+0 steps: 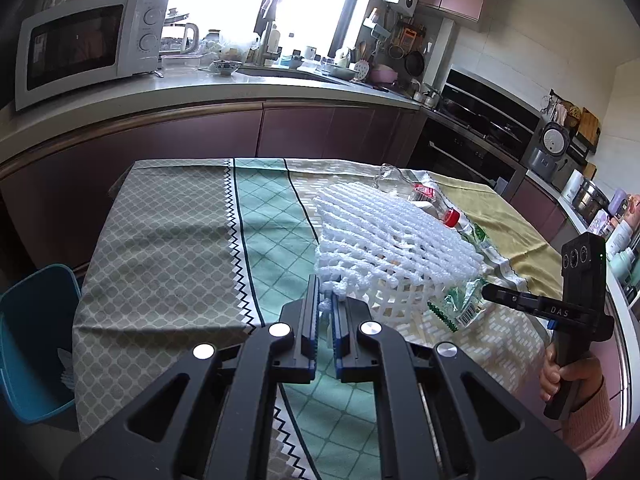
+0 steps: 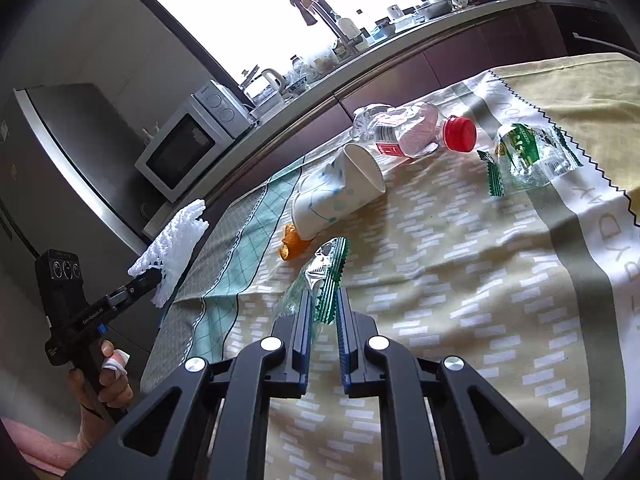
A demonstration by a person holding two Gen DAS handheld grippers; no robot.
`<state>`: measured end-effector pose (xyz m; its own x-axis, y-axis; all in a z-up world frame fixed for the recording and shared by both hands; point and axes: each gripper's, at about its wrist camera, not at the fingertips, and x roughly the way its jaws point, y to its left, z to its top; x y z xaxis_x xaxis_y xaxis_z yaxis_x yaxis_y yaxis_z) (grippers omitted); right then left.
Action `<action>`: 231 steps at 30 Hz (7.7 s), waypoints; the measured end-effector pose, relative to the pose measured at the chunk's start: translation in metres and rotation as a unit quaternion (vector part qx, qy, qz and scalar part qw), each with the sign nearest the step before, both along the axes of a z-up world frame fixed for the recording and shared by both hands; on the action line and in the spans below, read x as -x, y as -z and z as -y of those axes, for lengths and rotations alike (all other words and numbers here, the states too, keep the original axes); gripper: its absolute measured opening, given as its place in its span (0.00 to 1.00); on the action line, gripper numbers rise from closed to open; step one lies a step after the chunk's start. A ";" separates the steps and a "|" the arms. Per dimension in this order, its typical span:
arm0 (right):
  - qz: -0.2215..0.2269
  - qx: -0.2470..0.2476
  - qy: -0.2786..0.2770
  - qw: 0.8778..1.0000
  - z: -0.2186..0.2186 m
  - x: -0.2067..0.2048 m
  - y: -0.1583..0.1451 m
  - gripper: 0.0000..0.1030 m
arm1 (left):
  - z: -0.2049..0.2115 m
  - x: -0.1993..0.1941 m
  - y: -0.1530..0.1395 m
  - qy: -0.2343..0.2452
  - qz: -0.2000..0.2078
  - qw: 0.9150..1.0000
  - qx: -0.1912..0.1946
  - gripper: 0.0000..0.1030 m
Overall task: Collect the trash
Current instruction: 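Carry the foam net and clear wrapper over the teal wastebasket, then open both grippers into the wastebasket and return toward the table, then grasp an orange peel with the left gripper while the right gripper grasps the white paper cup, then carry the orange peel and paper cup toward the teal wastebasket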
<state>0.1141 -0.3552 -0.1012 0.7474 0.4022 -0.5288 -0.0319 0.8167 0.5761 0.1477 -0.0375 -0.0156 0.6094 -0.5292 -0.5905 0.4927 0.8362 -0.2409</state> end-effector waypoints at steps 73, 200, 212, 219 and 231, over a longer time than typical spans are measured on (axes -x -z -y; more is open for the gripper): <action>-0.048 0.089 -0.335 0.937 -0.391 -0.183 -0.005 0.12 | -0.308 -0.005 0.073 -0.311 -0.067 0.948 -0.023 0.06; 0.030 0.054 0.019 0.998 0.012 -0.086 -0.019 0.19 | 0.120 -0.055 0.045 0.030 -0.031 0.996 -0.074 0.07; 0.041 0.047 0.003 0.998 -0.002 -0.069 -0.025 0.19 | 0.078 -0.027 0.032 0.000 -0.004 0.997 -0.074 0.07; 0.043 0.044 -0.007 0.998 -0.014 -0.060 -0.026 0.19 | 0.058 -0.016 0.027 -0.013 0.004 0.997 -0.071 0.07; 0.049 0.043 -0.035 0.997 -0.044 -0.054 -0.031 0.19 | 0.025 0.004 0.013 -0.041 0.022 0.997 -0.067 0.07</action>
<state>0.1682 -0.3115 -0.0707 0.7688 0.4113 -0.4897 -0.1424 0.8566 0.4960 0.1439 -0.0626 -0.0289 0.6744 -0.3947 -0.6240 0.4295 0.8972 -0.1033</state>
